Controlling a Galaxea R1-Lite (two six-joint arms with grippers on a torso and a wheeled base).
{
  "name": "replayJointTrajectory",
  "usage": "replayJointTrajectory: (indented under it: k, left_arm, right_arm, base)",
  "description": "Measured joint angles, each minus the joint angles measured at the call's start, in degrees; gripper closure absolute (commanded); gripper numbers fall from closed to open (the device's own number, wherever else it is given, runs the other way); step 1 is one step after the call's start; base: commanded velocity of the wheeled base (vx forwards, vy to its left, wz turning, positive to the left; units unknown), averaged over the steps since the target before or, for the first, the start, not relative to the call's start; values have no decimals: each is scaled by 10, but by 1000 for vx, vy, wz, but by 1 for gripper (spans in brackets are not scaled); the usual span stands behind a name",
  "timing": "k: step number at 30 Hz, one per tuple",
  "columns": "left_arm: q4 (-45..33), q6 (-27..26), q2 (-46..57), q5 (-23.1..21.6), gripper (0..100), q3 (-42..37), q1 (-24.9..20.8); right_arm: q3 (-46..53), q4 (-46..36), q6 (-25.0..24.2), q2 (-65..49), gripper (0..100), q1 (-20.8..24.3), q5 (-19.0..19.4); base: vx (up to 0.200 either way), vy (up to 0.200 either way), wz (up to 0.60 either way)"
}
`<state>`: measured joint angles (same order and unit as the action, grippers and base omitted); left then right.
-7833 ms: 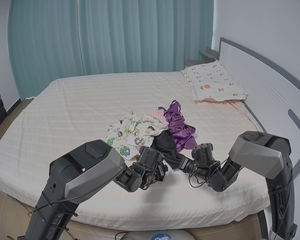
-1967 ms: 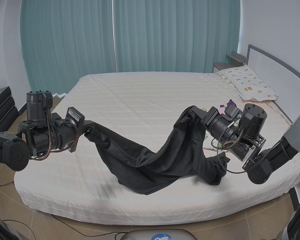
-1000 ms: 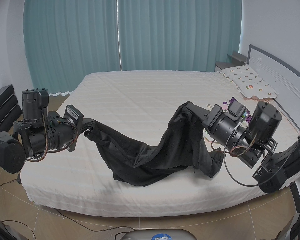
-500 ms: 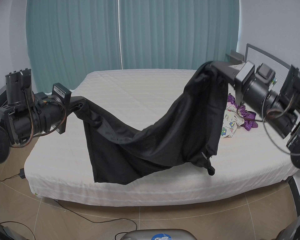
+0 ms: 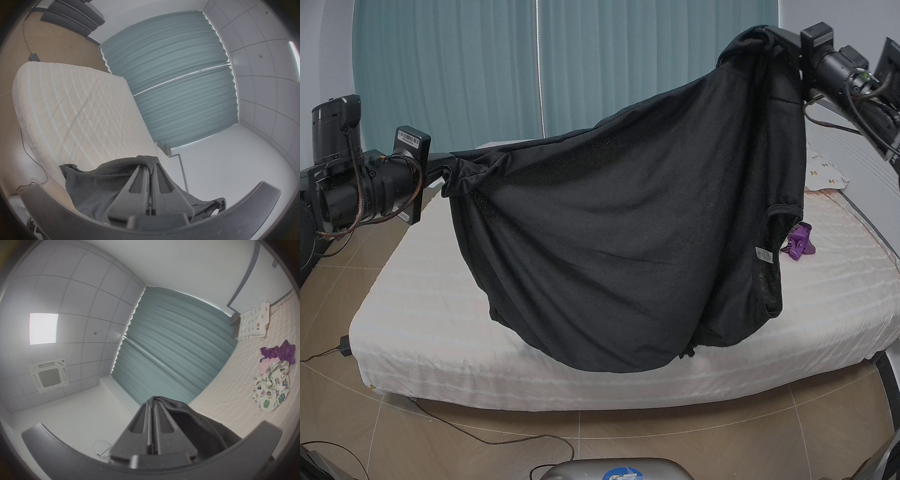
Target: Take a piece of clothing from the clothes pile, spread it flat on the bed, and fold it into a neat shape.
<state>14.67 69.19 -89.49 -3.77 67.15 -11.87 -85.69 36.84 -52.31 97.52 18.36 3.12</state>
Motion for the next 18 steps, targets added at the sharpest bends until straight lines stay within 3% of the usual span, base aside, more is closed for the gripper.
replayJointTrajectory:
  k: [8,18]
  left_arm:
    - [-4,9,-99,1,100,61,12]
    - [-6,11,-207,2,100,115,18]
  right_arm:
    - [-81,-9,13,155,100,-38,-25]
    - [-97,47,35,257,100,-41,-42]
  base:
    - [200,0,0]
    - [200,0,0]
